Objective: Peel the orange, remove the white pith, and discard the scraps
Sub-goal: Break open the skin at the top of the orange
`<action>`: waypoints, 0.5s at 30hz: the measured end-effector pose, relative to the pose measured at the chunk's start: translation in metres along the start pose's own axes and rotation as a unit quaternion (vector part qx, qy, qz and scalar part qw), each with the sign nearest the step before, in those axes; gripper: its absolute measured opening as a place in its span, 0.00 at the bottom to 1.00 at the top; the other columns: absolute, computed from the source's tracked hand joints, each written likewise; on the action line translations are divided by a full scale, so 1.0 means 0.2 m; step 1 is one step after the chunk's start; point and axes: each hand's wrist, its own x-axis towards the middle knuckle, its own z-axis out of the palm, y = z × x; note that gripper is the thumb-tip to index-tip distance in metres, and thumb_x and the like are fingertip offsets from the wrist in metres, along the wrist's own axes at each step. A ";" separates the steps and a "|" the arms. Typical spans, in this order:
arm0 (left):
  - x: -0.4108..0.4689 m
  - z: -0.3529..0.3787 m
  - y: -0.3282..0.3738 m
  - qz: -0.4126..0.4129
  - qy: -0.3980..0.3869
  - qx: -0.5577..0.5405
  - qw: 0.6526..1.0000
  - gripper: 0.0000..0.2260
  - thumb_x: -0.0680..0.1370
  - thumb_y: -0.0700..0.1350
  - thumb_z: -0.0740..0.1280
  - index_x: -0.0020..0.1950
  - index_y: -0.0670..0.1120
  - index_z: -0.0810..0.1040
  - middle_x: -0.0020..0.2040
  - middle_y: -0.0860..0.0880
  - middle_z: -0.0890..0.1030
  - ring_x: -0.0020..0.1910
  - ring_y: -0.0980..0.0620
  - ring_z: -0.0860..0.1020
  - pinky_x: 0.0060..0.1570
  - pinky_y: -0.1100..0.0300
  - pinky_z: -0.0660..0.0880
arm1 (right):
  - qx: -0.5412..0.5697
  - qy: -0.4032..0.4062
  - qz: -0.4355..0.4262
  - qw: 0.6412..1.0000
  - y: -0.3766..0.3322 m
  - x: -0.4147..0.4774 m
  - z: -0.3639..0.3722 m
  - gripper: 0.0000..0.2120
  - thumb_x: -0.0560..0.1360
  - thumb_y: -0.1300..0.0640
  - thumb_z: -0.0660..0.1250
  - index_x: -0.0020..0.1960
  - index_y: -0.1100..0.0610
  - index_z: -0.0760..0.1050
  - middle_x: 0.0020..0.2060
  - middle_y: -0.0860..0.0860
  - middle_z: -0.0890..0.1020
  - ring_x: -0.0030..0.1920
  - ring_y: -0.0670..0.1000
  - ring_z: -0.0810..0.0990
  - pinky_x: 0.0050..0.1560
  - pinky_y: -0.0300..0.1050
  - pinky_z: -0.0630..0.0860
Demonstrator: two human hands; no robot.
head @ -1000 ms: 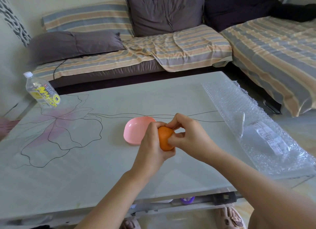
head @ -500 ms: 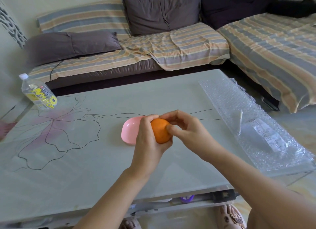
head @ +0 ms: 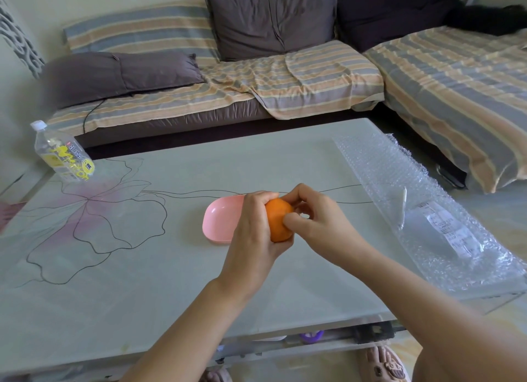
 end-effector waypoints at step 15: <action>0.05 -0.11 0.01 -0.166 -0.138 -0.160 0.963 0.29 0.69 0.37 0.68 0.69 0.51 0.67 0.61 0.52 0.75 0.58 0.56 0.77 0.54 0.66 0.75 | -0.131 0.010 -0.108 0.985 0.03 0.02 0.01 0.17 0.70 0.64 0.65 0.57 0.52 0.76 0.50 0.46 0.78 0.52 0.45 0.77 0.50 0.36 0.77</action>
